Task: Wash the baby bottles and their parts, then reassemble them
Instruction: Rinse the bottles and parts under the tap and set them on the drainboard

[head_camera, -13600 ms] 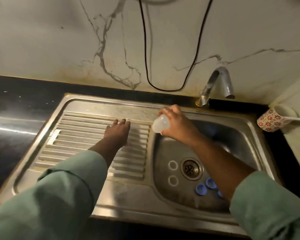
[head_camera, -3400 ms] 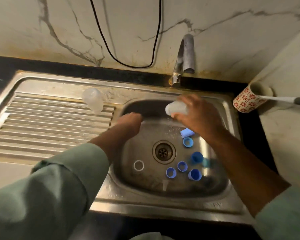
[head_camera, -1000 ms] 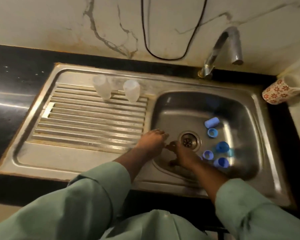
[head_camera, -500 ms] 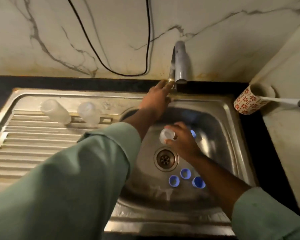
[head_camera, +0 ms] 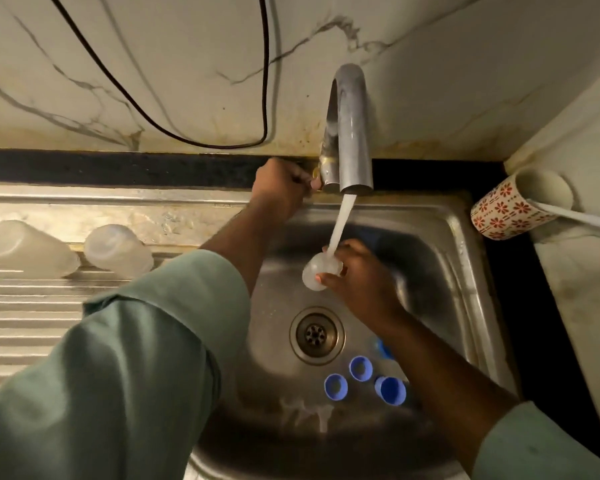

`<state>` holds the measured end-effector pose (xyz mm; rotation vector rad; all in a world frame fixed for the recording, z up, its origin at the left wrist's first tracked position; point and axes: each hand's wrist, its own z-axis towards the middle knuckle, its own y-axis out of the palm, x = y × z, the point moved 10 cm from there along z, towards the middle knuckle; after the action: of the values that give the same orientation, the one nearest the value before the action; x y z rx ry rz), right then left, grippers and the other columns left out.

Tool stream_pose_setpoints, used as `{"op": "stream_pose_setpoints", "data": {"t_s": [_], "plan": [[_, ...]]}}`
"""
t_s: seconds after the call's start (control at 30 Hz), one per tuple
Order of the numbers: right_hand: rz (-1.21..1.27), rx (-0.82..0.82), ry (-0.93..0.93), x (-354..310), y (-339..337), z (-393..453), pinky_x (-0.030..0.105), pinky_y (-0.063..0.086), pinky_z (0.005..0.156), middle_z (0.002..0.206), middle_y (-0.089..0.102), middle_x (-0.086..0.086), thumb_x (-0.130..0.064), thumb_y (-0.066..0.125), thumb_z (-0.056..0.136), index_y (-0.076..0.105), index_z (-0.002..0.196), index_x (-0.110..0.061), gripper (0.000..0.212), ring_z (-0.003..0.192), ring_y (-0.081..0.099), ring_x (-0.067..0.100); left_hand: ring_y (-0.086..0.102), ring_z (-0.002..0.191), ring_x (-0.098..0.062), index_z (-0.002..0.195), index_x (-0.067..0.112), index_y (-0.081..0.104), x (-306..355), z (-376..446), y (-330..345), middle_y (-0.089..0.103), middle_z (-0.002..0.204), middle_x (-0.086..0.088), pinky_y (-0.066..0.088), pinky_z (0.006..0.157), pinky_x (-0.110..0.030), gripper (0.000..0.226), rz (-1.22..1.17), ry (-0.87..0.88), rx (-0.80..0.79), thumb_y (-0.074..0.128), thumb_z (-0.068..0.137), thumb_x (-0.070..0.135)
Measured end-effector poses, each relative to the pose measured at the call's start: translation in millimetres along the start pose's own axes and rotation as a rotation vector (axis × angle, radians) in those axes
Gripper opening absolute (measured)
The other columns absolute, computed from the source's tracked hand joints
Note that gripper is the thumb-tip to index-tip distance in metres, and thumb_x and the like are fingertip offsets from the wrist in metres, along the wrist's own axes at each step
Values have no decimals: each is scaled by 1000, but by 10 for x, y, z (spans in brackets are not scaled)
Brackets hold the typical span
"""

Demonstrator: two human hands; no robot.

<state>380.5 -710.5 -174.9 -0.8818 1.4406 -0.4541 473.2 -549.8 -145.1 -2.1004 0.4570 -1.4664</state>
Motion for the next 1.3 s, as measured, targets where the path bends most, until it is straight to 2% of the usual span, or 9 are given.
{"op": "stream_pose_setpoints", "data": {"t_s": [0.1, 0.17, 0.33, 0.5, 0.67, 0.87, 1.0, 1.1, 1.3], "plan": [[59, 12, 13, 43, 101, -11, 25, 44, 95, 125, 56, 1, -22, 70, 87, 60, 125, -14, 41, 109, 55, 9, 51, 61, -1, 65, 29, 62, 3, -14, -7, 55, 64, 14, 34, 51, -16, 30, 39, 1, 33, 68, 92, 16], [57, -91, 68, 104, 284, -22, 18, 38, 97, 126, 55, 2, -18, 68, 87, 58, 126, -12, 41, 115, 54, 12, 54, 64, -4, 61, 32, 57, -41, 21, 19, 55, 65, 13, 40, 56, -20, 36, 39, -4, 35, 71, 91, 19], [200, 63, 82, 161, 134, -32, -4, 34, 81, 117, 56, -1, -11, 68, 87, 60, 123, -10, 37, 99, 55, 1, 52, 65, -8, 74, 29, 60, 27, 43, -16, 54, 71, 11, 43, 69, -29, 21, 120, -15, 0, 75, 88, 25], [175, 35, 97, 247, 217, -61, 19, 48, 90, 122, 56, 1, -10, 72, 83, 61, 122, -7, 40, 108, 57, 13, 60, 79, -22, 91, 22, 68, 150, 33, -53, 63, 90, -1, 48, 74, -34, 8, 204, -14, -25, 74, 88, 26], [226, -42, 99, 261, 386, -52, 32, 48, 95, 119, 60, 12, -4, 72, 82, 61, 119, 1, 39, 109, 59, 23, 65, 101, -31, 115, 18, 66, 197, -17, -32, 65, 106, -8, 49, 81, -37, 23, 280, -2, -4, 65, 93, 24], [321, -41, 200, 496, 284, -39, 8, 45, 77, 106, 60, -6, -9, 75, 80, 64, 119, -12, 40, 99, 60, 9, 56, 90, -25, 120, 17, 63, 225, -66, -3, 55, 98, -3, 42, 75, -37, 25, 316, 10, -13, 62, 96, 23], [323, -119, 174, 495, 289, 40, 18, 50, 84, 110, 57, -1, -7, 76, 79, 63, 119, -9, 42, 89, 57, 0, 61, 103, -31, 125, 17, 63, 248, -71, 1, 64, 117, -9, 40, 76, -36, 31, 330, 22, -13, 64, 94, 21], [274, -203, 114, 423, 450, 86, 17, 46, 83, 112, 61, 8, -11, 74, 81, 67, 113, -10, 32, 99, 60, 17, 58, 94, -27, 124, 17, 64, 261, -55, -31, 63, 110, -6, 42, 77, -36, 32, 324, 21, -7, 66, 93, 20], [1048, -228, 468, 685, 889, 10, 28, 56, 74, 99, 72, 3, -11, 65, 87, 71, 98, -19, 15, 93, 68, 18, 58, 86, -20, 118, 15, 65, 209, -55, 5, 56, 93, -1, 51, 79, -36, 26, 249, 4, -19, 69, 93, 20]]}}
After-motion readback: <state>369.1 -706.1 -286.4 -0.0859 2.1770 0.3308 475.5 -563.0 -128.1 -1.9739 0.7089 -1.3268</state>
